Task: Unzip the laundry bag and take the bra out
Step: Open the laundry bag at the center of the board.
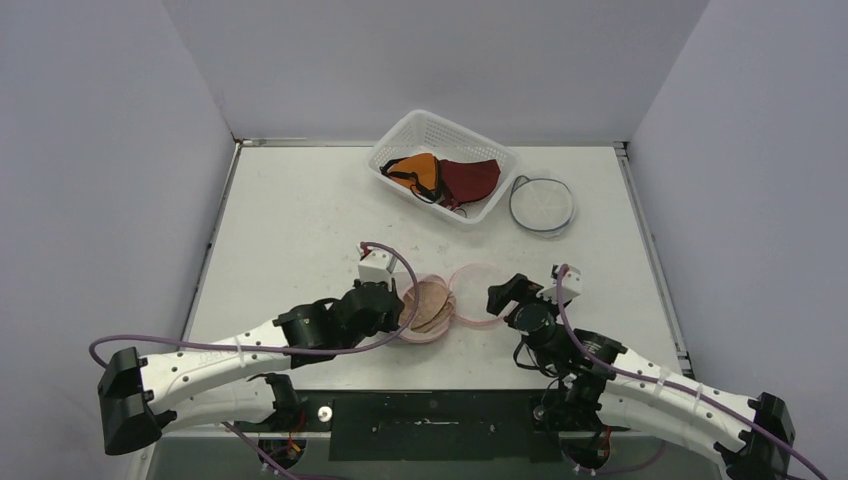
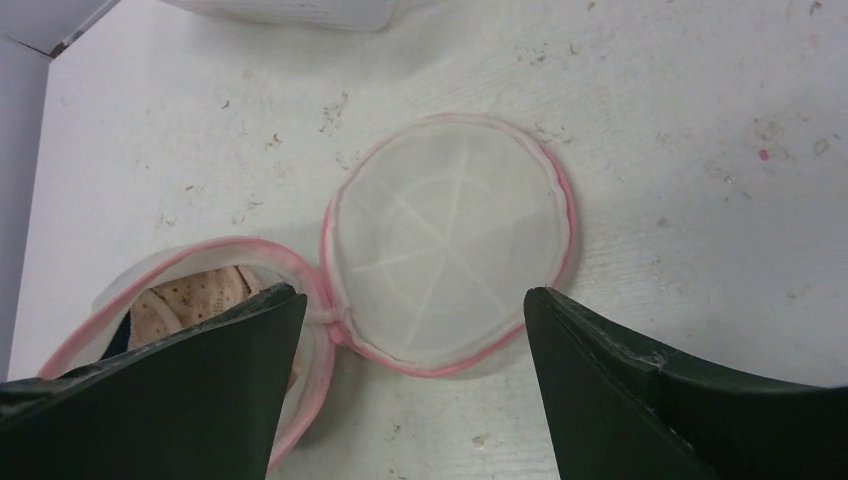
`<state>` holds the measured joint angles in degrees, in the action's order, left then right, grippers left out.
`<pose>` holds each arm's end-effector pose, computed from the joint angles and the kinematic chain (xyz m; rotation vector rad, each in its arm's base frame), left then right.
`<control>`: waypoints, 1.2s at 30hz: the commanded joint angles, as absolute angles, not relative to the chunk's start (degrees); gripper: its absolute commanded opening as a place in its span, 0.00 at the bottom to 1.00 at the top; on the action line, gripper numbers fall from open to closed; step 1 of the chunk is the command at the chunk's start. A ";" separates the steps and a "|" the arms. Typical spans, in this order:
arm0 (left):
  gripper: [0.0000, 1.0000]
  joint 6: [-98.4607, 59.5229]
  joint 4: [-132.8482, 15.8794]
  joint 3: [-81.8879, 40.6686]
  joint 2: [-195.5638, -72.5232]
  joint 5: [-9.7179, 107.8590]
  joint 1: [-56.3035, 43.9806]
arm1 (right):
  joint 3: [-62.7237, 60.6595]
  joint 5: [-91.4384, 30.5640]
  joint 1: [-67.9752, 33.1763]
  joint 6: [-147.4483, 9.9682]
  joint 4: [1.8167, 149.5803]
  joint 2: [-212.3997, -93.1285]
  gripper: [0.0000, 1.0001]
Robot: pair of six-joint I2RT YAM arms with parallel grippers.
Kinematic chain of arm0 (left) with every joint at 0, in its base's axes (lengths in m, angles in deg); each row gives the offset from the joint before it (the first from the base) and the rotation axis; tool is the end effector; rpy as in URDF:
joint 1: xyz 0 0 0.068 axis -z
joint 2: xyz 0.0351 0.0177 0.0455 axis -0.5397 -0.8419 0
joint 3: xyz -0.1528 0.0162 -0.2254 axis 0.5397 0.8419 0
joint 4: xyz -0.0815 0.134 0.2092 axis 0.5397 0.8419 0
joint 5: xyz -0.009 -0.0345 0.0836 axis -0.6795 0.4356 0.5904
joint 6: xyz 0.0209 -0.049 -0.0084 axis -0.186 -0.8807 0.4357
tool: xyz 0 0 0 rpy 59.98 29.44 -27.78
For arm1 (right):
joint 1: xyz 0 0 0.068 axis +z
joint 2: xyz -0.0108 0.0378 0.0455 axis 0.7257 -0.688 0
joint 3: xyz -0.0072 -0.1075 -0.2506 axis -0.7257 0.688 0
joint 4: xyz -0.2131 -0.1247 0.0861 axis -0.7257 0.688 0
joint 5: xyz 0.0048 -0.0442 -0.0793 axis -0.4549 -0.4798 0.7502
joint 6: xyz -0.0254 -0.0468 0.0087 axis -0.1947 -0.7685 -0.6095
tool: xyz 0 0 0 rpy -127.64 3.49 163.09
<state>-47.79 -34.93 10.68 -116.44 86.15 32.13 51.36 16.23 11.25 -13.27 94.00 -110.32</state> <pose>0.1065 -0.1860 0.2576 0.2044 2.1776 -0.4904 0.0988 0.1149 0.2138 0.4612 2.0204 0.5720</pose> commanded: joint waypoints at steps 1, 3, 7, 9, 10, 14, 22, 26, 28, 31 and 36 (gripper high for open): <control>0.00 -51.97 -39.17 10.83 -113.13 83.08 31.60 | 54.17 12.22 8.56 -10.15 96.18 -108.49 0.83; 0.00 -52.45 -38.73 11.59 -112.61 83.28 31.52 | 56.28 11.04 8.32 -7.84 96.03 -107.27 0.83; 0.00 -53.46 -39.59 13.91 -111.53 82.92 31.47 | 60.71 9.28 8.23 -2.21 93.00 -107.28 0.83; 0.00 -53.96 -39.93 14.75 -111.16 82.76 31.41 | 61.98 9.20 8.19 0.61 91.49 -108.59 0.83; 0.00 -54.04 -39.94 15.00 -110.92 82.67 31.42 | 62.63 9.20 8.08 1.54 90.28 -109.43 0.83; 0.00 -54.04 -39.01 15.43 -110.28 82.76 31.40 | 64.96 8.51 6.30 3.38 82.48 -115.63 0.83; 0.00 -52.91 -36.97 15.73 -108.52 84.04 31.10 | 64.95 6.62 2.77 2.45 64.02 -129.34 0.82; 0.00 -52.09 -36.55 15.68 -108.23 84.22 30.73 | 64.17 3.44 0.12 2.38 58.51 -135.55 0.74; 0.00 -51.78 -36.31 15.70 -108.22 84.31 30.55 | 64.27 2.87 -0.46 2.47 55.90 -137.58 0.60; 0.00 -51.50 -35.83 15.95 -108.05 84.31 30.13 | 64.08 3.41 -0.80 1.76 55.53 -138.25 0.37; 0.00 -51.35 -36.57 16.89 -107.53 82.71 28.91 | 63.44 8.66 -0.39 -2.25 63.00 -131.01 0.11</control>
